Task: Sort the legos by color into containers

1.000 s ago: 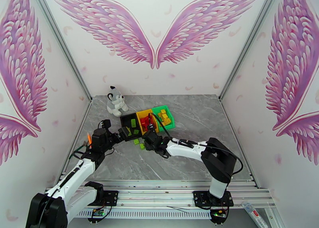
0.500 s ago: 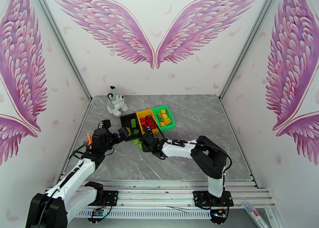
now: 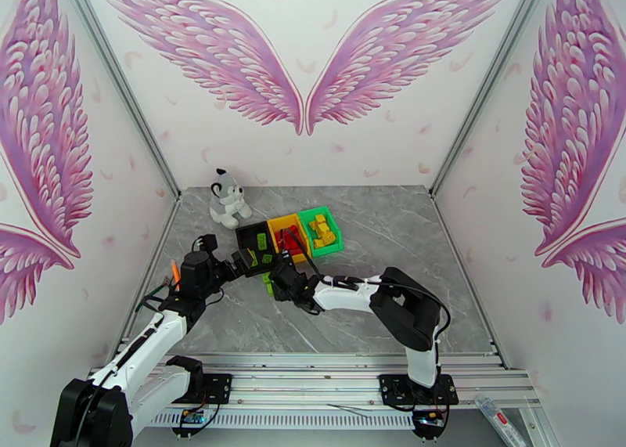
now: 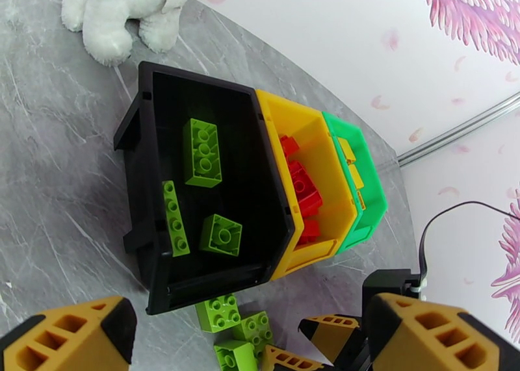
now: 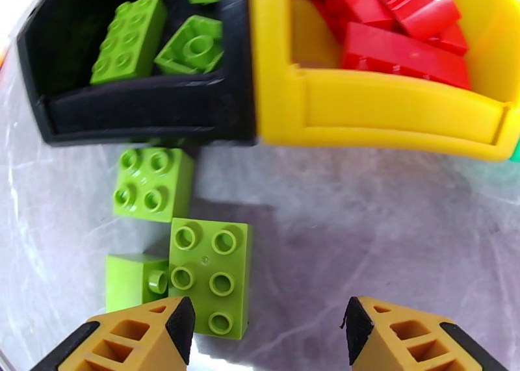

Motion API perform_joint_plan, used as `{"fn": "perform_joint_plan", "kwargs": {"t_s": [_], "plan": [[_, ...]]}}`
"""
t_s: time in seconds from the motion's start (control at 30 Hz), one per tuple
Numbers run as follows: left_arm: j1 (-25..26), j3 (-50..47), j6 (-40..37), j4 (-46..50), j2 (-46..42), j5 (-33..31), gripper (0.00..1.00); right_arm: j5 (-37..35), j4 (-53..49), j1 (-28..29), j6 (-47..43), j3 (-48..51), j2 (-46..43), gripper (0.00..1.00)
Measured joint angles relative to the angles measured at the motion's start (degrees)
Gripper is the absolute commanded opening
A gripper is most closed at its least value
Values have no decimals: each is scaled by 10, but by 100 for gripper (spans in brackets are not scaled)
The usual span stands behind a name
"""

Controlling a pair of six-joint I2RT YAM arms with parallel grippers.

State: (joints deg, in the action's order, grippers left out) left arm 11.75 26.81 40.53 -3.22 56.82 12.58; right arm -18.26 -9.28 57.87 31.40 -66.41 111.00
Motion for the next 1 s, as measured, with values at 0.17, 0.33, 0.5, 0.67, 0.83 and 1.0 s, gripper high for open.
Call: {"fn": "perform_joint_plan", "kwargs": {"t_s": [0.17,0.33,0.5,0.67,0.83,1.0], "plan": [[0,0,0,0,0,0,99,9,2,11,0,0,0,67],[0,0,0,0,0,0,99,9,12,12,3,10,-3,68],[0,0,0,0,0,0,99,9,17,4,5,38,-24,68],[-1,0,0,1,0,0,99,9,20,-12,8,72,-50,68],[-1,0,0,2,0,0,99,9,9,-17,7,92,-74,68],[-1,0,0,3,0,0,99,9,-15,-10,2,94,-87,70]]}}
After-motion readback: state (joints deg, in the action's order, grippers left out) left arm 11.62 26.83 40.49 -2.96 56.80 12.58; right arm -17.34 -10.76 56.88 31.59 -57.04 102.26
